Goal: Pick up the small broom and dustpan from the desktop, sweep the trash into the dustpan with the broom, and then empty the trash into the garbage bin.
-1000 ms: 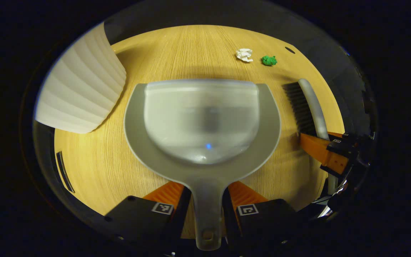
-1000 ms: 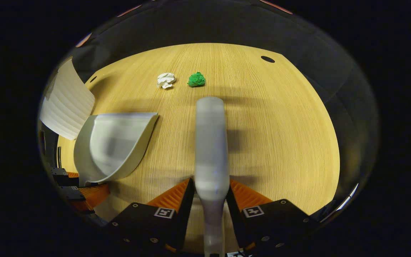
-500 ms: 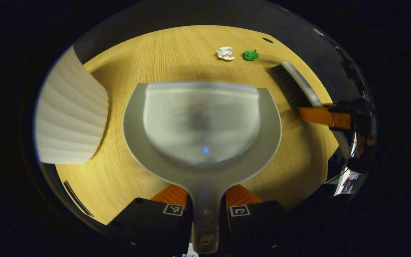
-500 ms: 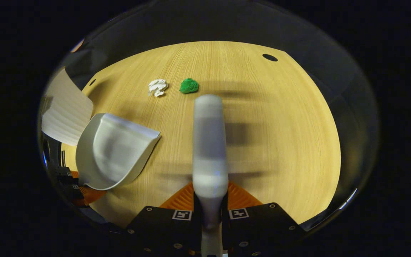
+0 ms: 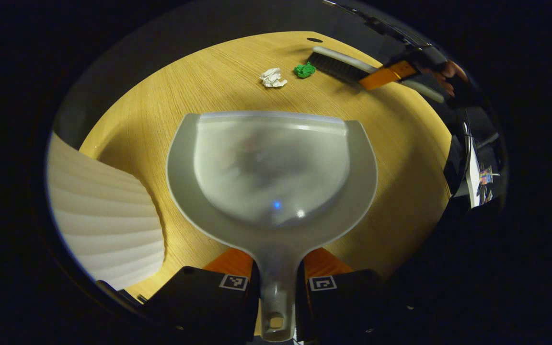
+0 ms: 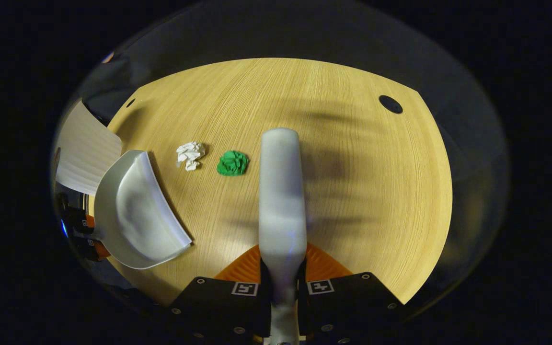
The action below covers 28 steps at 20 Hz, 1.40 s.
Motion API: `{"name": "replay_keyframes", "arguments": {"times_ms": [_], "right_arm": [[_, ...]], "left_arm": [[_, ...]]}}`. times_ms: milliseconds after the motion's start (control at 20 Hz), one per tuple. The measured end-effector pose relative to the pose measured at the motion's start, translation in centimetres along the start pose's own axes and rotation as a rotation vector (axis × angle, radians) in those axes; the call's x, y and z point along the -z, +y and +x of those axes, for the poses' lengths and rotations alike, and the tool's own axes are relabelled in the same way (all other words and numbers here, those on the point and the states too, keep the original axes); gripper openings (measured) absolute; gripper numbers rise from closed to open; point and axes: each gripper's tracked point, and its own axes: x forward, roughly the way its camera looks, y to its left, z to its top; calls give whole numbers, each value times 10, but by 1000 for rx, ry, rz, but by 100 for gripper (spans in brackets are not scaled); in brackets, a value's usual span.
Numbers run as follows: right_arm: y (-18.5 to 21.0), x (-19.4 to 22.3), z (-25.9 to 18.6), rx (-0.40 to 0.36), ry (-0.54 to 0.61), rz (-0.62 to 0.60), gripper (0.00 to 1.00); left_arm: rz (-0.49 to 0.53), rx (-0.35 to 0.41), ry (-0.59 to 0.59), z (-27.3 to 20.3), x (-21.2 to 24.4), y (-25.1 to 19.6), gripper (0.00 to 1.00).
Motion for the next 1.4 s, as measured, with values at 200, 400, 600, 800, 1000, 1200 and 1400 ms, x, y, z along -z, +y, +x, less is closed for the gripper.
{"name": "replay_keyframes", "arguments": {"times_ms": [200,400,600,800,1000,1200,1400], "right_arm": [[7,-28,18,-55,27,-116,22],[38,-38,21,-130,25,-251,22],[80,-26,4,-272,104,-451,22],[112,-22,-18,-393,166,-549,22],[113,-27,-20,-405,150,-511,22],[100,-65,-28,-375,21,-282,22],[84,-71,-24,-241,-56,-109,22]], "left_arm": [[43,18,14,2,-8,4,32],[52,38,33,6,-9,0,31],[93,32,24,7,-17,2,32],[90,33,23,7,-14,-2,31],[4,41,-6,6,-15,-3,32],[-102,2,-114,1,-18,-15,32],[-220,16,-125,3,-13,-27,32]]}}
